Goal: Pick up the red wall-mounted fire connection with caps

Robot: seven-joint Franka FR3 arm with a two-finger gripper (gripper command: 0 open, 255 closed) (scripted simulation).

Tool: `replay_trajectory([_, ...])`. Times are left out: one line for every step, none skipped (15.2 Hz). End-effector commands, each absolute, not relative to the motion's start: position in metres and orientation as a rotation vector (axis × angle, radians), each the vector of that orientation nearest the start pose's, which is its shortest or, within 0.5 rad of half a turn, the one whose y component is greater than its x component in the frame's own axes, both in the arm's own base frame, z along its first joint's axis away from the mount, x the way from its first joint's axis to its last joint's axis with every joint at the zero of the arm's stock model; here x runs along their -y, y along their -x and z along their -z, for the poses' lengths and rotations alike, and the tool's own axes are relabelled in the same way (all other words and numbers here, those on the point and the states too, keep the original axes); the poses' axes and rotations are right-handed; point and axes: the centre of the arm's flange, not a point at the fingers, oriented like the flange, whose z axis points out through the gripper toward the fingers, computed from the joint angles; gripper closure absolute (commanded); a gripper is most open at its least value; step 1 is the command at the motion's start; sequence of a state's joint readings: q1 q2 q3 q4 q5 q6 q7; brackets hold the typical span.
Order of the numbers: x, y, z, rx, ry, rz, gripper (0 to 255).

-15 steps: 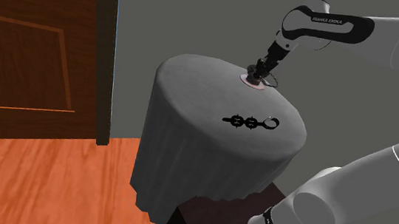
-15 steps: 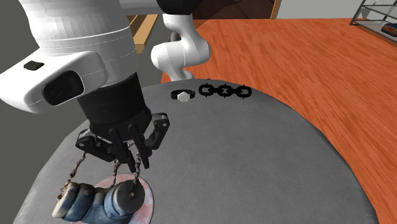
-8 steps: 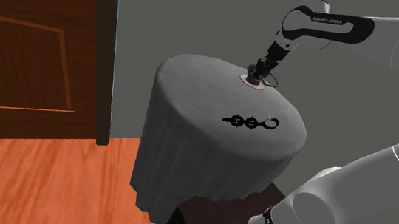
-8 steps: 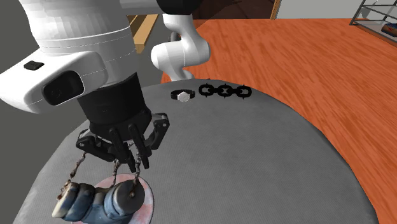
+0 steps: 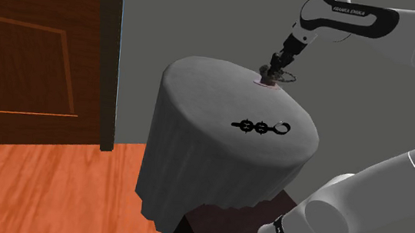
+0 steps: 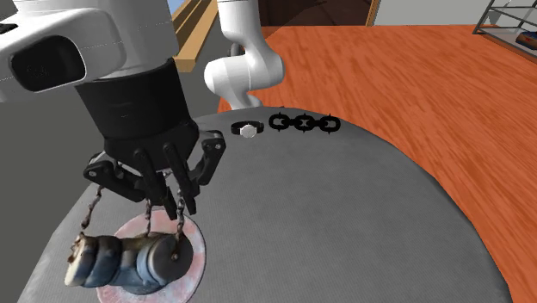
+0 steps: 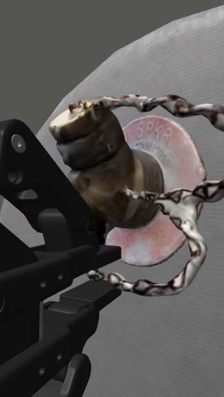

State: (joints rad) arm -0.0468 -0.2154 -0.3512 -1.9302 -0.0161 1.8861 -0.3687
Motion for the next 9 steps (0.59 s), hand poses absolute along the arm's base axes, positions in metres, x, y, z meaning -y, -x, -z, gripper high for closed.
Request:
replay_trajectory([0.214,-0.467,-0.600,-0.037,3.135,0.265,255])
replay_trajectory([0.214,-0.467,-0.605,-0.037,3.135,0.265,255])
replay_trajectory([0.214,-0.467,-0.610,-0.037,3.135,0.265,255])
replay_trajectory([0.214,-0.467,-0.616,-0.037,3.135,0.265,255])
replay_trajectory([0.214,-0.467,-0.621,-0.037,3.135,0.265,255])
replay_trajectory([0.214,-0.467,-0.626,-0.037,3.135,0.265,255])
replay_trajectory([0.214,-0.467,-0.632,-0.037,3.135,0.265,255])
replay_trajectory([0.214,-0.467,-0.632,-0.037,3.135,0.265,255])
replay_trajectory([0.214,-0.467,-0.632,-0.037,3.135,0.265,255])
